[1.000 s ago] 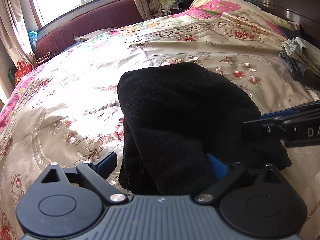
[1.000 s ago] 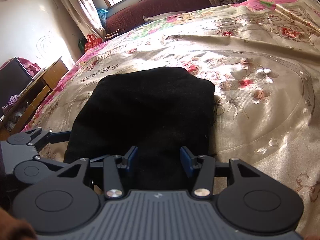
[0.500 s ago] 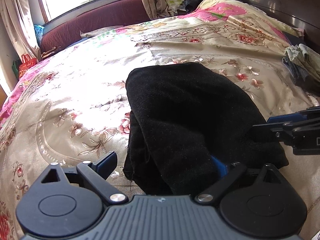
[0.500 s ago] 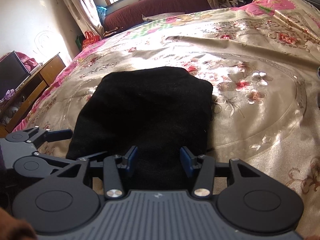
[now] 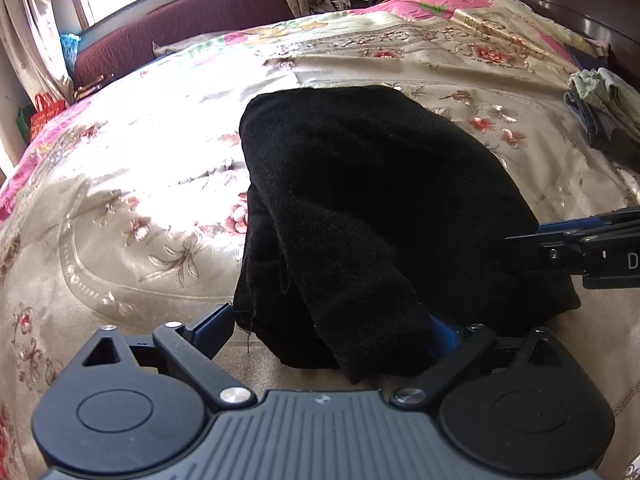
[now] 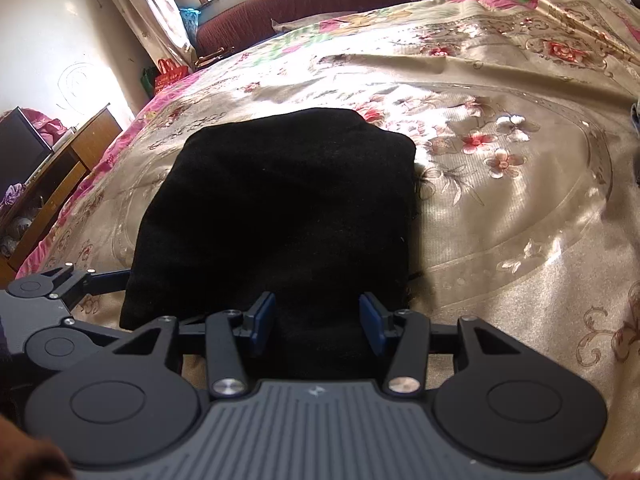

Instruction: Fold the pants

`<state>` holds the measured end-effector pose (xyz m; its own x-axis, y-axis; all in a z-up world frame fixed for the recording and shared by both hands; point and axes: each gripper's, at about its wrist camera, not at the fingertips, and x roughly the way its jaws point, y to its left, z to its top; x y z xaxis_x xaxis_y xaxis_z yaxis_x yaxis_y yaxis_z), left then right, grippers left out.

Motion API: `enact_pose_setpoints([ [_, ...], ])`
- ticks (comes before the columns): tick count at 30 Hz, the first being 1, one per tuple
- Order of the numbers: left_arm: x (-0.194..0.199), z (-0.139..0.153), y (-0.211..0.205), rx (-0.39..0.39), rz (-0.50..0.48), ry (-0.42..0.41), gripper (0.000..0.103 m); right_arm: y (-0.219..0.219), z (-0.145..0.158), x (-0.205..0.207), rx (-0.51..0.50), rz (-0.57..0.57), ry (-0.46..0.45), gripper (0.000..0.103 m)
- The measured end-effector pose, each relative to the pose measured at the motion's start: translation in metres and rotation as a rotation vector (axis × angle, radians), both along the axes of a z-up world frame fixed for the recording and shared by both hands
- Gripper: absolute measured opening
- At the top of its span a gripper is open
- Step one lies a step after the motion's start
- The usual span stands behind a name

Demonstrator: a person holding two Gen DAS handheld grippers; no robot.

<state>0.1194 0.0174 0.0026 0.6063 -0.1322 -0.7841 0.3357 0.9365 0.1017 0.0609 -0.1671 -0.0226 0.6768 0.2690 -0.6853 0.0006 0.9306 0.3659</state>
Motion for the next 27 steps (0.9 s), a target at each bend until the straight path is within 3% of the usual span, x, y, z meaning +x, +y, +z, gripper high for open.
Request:
enact_pose_setpoints([
  [2,0.001,0.003,0.005,-0.031,0.017,0.013,0.103,-0.003,0.003,-0.001,-0.007,-0.007,0.004,0.048],
  [7,-0.007,0.02,0.005,0.004,-0.012,-0.044,0.103,-0.011,0.017,-0.001,-0.007,-0.021,-0.047,0.049],
  [12,0.007,0.043,0.003,0.01,-0.044,-0.107,0.103,-0.014,0.029,0.028,-0.005,-0.023,-0.082,0.05],
  [16,0.024,0.045,0.01,0.02,-0.038,-0.103,0.103,-0.016,0.027,0.046,0.024,-0.029,-0.087,0.051],
  [20,0.036,0.052,0.025,-0.052,-0.015,-0.099,0.103,-0.01,0.021,0.064,0.024,0.002,-0.092,0.051],
  [22,0.046,0.052,0.029,-0.043,0.025,-0.131,0.103,-0.006,0.012,0.079,0.007,-0.001,-0.076,0.051],
  [27,0.084,0.025,0.036,-0.041,0.075,-0.03,0.103,0.0,0.003,0.1,-0.016,-0.002,-0.057,0.053],
])
